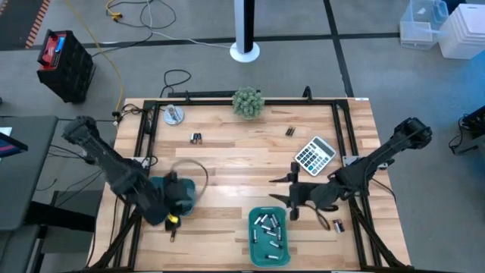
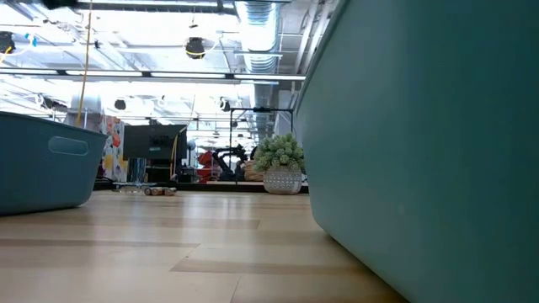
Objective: Sort batteries
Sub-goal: Put the black battery into the blue bin
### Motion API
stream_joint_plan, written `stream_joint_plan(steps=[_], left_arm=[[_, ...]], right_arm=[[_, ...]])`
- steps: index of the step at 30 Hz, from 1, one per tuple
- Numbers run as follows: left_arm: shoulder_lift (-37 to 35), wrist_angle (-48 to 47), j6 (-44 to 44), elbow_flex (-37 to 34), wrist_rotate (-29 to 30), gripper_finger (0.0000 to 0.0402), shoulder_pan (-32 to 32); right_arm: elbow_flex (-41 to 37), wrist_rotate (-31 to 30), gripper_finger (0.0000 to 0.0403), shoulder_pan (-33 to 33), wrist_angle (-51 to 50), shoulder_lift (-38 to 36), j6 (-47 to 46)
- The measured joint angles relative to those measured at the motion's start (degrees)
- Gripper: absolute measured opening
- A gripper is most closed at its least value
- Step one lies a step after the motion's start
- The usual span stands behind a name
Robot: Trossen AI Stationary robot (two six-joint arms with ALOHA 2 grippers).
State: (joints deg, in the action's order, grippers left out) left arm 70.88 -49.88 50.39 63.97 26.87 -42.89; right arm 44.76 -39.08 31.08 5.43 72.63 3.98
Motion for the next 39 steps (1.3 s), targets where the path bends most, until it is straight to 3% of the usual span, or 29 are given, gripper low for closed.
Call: stream_joint_plan(steps=[4,8,13,19,22,29,33,39], left_arm=[[7.8,-2.3,9.8,3.9,-9.5,0.0141,-2.6],[13.4,-6.0,14.8,8.2,-18.2,0.0181,-3.2],[17.8,-6.9,25.8,10.9,-23.3,0.0217,-5.1],[23.8,-6.3,40.5,11.0,-28.4,0.0219,-9.2],[25.8,-5.7,46.4,11.0,-27.5,0.0213,-11.4],[29.0,-5.8,57.7,11.0,-22.9,0.0208,-14.5],[31.3,-5.8,61.3,10.9,-19.6,0.0208,-15.7],[35.5,-6.0,66.6,10.9,-19.4,0.0208,-16.5]], right_arm=[[-4.9,0.2,0.0212,-3.3,7.2,-2.7,-0.4],[-5.5,1.5,0.0212,-5.6,7.0,-3.7,1.1],[-5.5,1.7,0.0212,-7.4,7.4,-3.7,6.0],[-5.5,1.8,0.0212,-11.0,7.8,-3.7,10.4],[-5.5,2.2,0.0212,-12.7,8.9,-3.7,12.0],[-5.4,10.4,0.0212,-15.6,8.4,-3.8,12.5],[-5.4,10.6,0.0212,-15.4,8.1,-3.8,12.6],[-5.4,10.8,0.0212,-15.3,6.7,-3.8,11.9]])
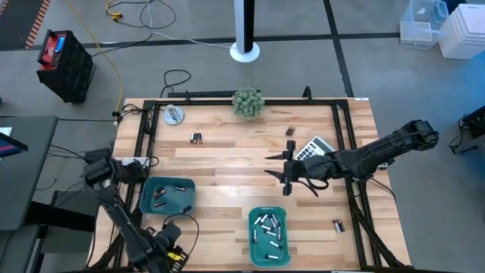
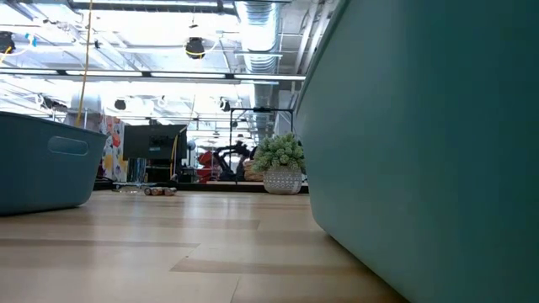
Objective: Sort batteries
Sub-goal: Put the black battery into the blue bin
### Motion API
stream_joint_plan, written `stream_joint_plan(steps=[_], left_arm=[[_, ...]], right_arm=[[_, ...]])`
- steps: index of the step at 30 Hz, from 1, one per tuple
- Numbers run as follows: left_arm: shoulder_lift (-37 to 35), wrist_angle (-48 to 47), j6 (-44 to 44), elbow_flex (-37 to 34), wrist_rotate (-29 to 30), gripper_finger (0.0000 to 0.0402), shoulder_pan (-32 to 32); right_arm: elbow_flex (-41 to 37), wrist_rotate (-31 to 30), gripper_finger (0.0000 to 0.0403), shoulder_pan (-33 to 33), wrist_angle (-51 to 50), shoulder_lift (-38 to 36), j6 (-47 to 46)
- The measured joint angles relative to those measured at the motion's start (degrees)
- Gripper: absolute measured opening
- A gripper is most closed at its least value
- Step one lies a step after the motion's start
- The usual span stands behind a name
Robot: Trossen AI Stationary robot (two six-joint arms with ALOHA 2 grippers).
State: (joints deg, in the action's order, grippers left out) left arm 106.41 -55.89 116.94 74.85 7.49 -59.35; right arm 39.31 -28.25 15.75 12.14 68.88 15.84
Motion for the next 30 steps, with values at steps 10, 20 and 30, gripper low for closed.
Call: stream_joint_plan(steps=[10,20,30], left_arm=[[2.0,-2.5,3.6,0.0,0.3,0.0207,0.5],[2.3,-7.6,3.7,0.0,0.5,0.0207,1.2],[2.5,-1.5,4.1,-3.1,0.5,0.0207,1.2]], right_arm=[[0.0,0.2,0.0212,2.8,-0.1,0.0,-0.4],[0.0,0.2,0.0212,4.5,0.2,0.0,-0.3],[0.0,0.2,0.0212,4.5,0.4,0.0,-0.3]])
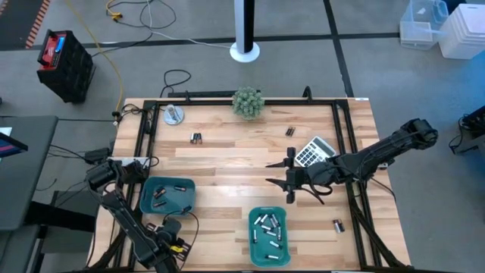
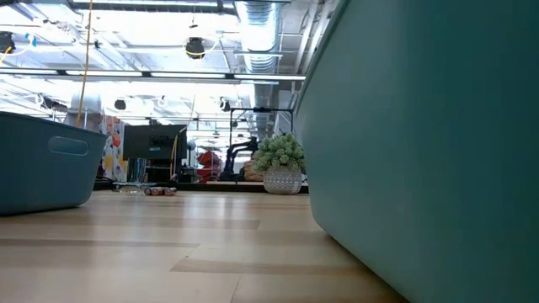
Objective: Sort batteries
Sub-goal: Put the black battery into the blue bin
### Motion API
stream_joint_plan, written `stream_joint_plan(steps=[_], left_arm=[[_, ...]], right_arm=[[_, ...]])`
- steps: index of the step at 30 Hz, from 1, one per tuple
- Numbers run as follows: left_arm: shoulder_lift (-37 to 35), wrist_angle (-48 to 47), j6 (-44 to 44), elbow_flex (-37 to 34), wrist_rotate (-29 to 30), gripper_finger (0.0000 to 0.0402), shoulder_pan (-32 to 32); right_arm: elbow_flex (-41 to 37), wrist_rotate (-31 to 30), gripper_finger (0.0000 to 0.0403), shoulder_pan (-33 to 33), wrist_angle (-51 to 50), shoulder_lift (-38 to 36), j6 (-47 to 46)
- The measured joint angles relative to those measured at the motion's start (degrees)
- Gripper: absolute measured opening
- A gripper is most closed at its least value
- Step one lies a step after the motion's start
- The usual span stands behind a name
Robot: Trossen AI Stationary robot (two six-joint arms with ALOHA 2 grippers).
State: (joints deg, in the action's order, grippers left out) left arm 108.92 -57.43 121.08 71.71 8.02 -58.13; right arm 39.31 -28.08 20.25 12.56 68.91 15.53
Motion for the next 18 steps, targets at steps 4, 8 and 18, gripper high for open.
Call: stream_joint_plan(steps=[4,8,18], left_arm=[[0.0,0.2,0.1,-0.9,0.0,0.0207,0.2],[-0.2,3.6,0.1,-2.6,0.1,0.0206,0.2],[-0.3,6.6,0.1,-4.1,0.6,0.0133,0.3]], right_arm=[[0.0,0.0,0.0212,0.0,0.0,0.0,0.0],[0.0,0.0,0.0212,0.0,0.0,0.0,0.0],[0.0,0.0,0.0212,-0.2,-0.1,0.0,0.5]])
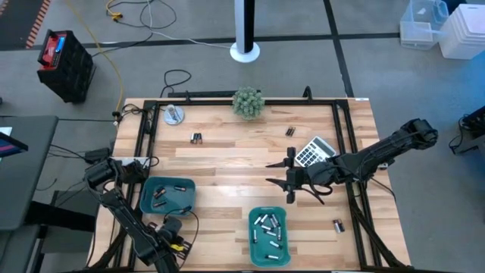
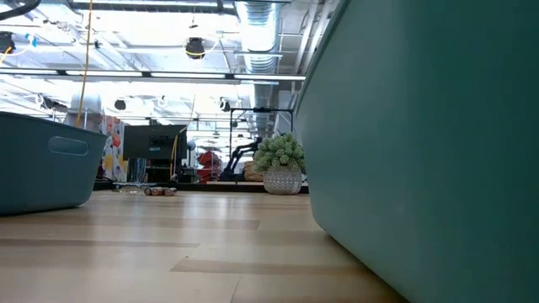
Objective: Sort batteries
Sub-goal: Put the black battery into the blue bin
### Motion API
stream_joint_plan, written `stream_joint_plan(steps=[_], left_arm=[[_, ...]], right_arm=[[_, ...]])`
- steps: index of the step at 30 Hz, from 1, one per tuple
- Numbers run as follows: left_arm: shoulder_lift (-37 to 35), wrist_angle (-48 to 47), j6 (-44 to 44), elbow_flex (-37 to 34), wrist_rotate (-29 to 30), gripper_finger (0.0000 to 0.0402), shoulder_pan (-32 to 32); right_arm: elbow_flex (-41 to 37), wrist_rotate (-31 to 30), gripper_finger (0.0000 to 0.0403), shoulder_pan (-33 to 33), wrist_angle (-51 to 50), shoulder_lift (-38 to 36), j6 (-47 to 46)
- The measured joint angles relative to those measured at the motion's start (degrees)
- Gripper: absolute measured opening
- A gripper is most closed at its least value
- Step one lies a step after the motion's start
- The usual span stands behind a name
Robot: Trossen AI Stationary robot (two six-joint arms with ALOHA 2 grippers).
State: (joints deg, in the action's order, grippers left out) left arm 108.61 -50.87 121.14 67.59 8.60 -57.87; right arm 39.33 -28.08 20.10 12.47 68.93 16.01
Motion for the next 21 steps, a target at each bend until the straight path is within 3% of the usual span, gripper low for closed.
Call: stream_joint_plan(steps=[9,21], left_arm=[[0.1,0.9,-1.3,-0.1,-0.3,0.0041,0.0],[0.6,-3.0,-6.1,4.9,-0.9,0.004,0.0]], right_arm=[[0.0,0.0,0.0212,-1.5,0.0,0.0,0.4],[0.0,0.0,0.0212,-3.6,0.0,0.0,1.2]])
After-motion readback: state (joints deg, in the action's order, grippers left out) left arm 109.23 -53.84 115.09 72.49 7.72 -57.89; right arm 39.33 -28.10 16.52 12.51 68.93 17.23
